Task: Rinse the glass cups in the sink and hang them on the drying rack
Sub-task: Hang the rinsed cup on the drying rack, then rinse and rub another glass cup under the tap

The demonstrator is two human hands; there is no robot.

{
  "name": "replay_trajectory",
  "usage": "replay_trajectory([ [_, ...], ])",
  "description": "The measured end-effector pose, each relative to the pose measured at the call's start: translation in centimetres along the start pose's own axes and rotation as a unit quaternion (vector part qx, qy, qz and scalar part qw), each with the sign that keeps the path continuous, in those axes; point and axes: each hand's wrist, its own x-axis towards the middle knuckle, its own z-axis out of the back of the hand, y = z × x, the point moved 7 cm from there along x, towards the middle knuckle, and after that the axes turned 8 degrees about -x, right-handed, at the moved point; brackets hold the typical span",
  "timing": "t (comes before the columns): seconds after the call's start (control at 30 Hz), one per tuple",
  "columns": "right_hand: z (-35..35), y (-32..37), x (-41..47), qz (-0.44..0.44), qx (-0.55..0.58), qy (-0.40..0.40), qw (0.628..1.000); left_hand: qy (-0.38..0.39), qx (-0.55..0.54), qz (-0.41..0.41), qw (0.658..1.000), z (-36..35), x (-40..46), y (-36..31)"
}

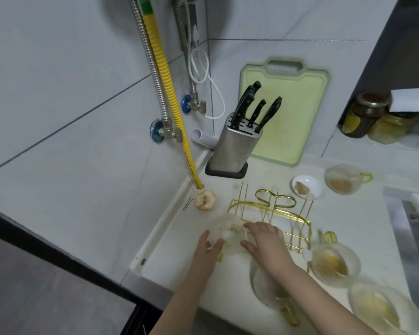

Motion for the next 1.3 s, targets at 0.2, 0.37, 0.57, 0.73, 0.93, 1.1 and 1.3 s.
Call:
replay_trajectory([
  [0.2,1.1,-2.8,-6.1,0.053,0.072,-0.135,0.987,-0.006,0.037,0.056,0.998,0.4,-1.0,3.7],
  [0.37,-1.1,-6.3,-12.1,-0.031,0.145,-0.088,0.985,0.048,0.108,0.063,0.991,-0.8,-2.2,5.0],
  [0.57,-4.4,-6.8,-14.2,-0.144,0.269,-0.025,0.952,0.24,0.24,-0.047,0.939,-7.5,-4.3,4.1],
  [0.73,-7.3,-7.4,-13.4,-0.209,0.317,0.012,0.925,0.303,0.274,-0.091,0.908,-10.3,-3.8,4.0],
  [0.93,-6.7,-7.1,-13.4,-0.211,0.359,0.001,0.909,0.288,0.259,-0.124,0.913,-10.2,-3.2,3.9],
  [1.1,-3.6,-7.7,-15.7,-0.195,0.44,-0.052,0.875,0.266,0.254,-0.168,0.915,-11.0,-5.8,2.5],
  [1.3,1.5,-11.6,-20.7,-0.208,0.469,-0.14,0.847,0.281,0.239,-0.263,0.891,-16.0,-10.7,-0.8],
])
